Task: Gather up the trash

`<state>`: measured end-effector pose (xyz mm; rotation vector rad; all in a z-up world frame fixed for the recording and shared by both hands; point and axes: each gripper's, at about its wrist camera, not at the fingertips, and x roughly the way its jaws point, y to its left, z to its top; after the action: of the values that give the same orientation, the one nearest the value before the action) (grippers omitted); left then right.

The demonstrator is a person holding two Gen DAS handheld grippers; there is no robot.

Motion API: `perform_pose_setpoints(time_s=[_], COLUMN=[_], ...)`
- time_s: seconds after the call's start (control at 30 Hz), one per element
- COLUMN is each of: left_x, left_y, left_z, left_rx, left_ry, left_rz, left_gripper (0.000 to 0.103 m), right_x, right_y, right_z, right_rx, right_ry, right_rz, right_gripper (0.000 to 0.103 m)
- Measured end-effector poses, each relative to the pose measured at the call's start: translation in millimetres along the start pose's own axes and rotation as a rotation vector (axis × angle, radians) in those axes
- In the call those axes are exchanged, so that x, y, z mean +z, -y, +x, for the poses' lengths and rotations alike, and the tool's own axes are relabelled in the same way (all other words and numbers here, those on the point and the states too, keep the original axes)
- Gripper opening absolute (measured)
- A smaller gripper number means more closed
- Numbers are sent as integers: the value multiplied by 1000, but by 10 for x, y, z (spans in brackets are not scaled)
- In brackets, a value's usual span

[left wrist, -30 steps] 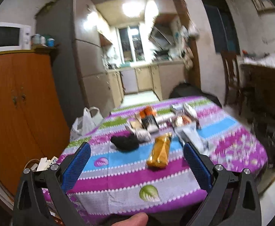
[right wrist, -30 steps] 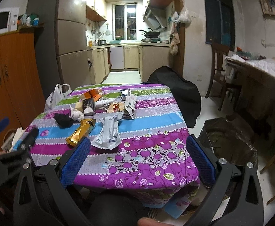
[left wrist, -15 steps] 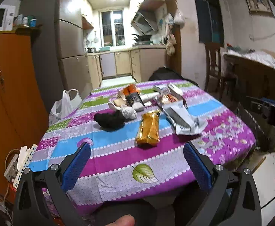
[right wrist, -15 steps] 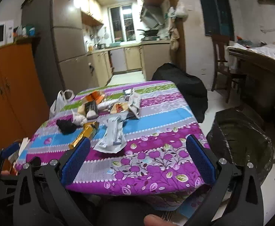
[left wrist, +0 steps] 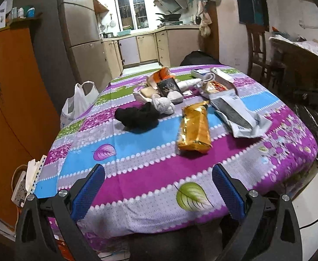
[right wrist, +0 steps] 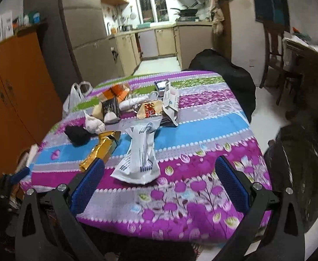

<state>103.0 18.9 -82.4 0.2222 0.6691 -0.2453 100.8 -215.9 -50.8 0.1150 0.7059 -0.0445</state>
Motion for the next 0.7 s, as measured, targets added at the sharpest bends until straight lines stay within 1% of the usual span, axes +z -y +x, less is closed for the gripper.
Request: perform_pose_setpoints(time_s=[0.1,0.23,0.47,0.57,0.7], left_x=[75,157,212,235,281], left_y=[-52,-75,-116,-150,-151], left_z=[81,141,286,333,364], left_rx=[6,11,-1,-6,5], left_ry=[-1,26,6,4,17], left_rz=[-16,-14,-34,-51,-46], left_gripper=[98,98,98,98,98], right_x=[97,206,257,230,195], right_y=[-107,-185,-207,-248,-293], right_z=[227,517,914,1025,1150], right_rx=[6,35,90,88,88], right_ry=[-43,-109,-236,-260,-288], right_rz=[-59,-104,-96,-106,-109], right_gripper=[98,98,92,91,91])
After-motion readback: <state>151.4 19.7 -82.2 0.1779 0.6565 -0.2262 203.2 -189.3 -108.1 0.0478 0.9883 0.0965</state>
